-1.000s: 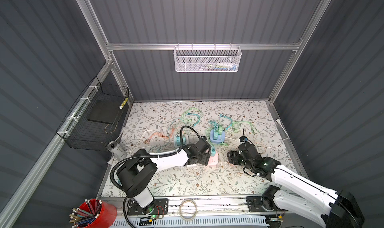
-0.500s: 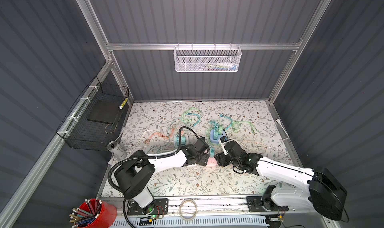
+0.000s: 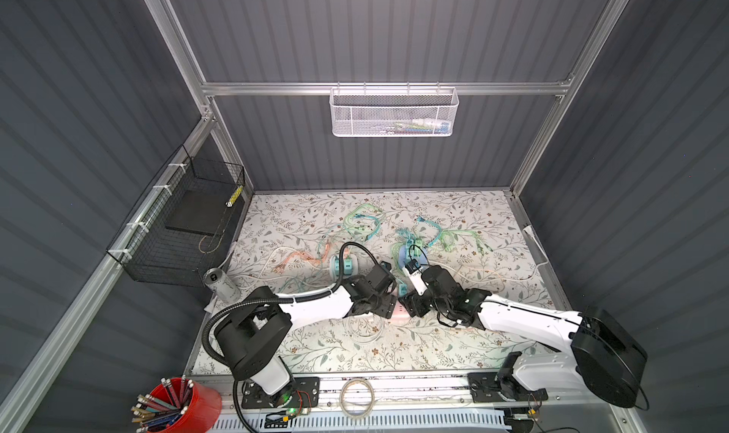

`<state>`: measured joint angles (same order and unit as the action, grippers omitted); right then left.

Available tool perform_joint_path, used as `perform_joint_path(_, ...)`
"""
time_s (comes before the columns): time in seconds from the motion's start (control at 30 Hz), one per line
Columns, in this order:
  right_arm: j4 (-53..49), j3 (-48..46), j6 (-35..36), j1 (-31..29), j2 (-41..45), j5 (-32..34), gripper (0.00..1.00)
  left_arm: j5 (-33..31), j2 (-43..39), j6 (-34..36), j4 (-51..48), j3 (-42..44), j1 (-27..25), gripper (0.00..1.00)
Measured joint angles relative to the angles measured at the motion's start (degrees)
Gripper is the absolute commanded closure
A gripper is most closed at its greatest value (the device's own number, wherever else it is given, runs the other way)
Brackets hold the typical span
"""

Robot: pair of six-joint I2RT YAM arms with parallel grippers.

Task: Pull the plug off the socket
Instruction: 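Move the right gripper over the teal charger plugged into the pink strip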

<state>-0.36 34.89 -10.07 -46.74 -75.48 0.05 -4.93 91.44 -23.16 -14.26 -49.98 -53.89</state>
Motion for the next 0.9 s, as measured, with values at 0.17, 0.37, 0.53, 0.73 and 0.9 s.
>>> perform_joint_path(0.17,0.0,0.0,3.1,1.6,-0.48,-4.59,0.29,1.92,-0.15,2.23,-0.37,0.09,1.33,0.22)
perform_joint_path(0.37,0.42,0.0,6.62,3.96,-0.57,-8.31,0.28,4.31,-0.33,4.24,-0.76,0.24,2.19,0.22)
perform_joint_path(0.53,-1.55,2.08,10.84,4.92,-2.95,-12.02,0.29,5.66,-0.33,5.14,-1.2,0.22,2.19,0.23)
perform_joint_path(0.73,-2.69,3.65,14.71,6.78,-3.21,-16.83,0.3,6.29,-0.33,5.18,-1.2,0.24,2.25,0.22)
perform_joint_path(0.9,-6.43,7.15,18.03,7.61,-3.93,-19.98,0.31,6.51,-0.33,5.18,-1.22,0.24,2.4,0.22)
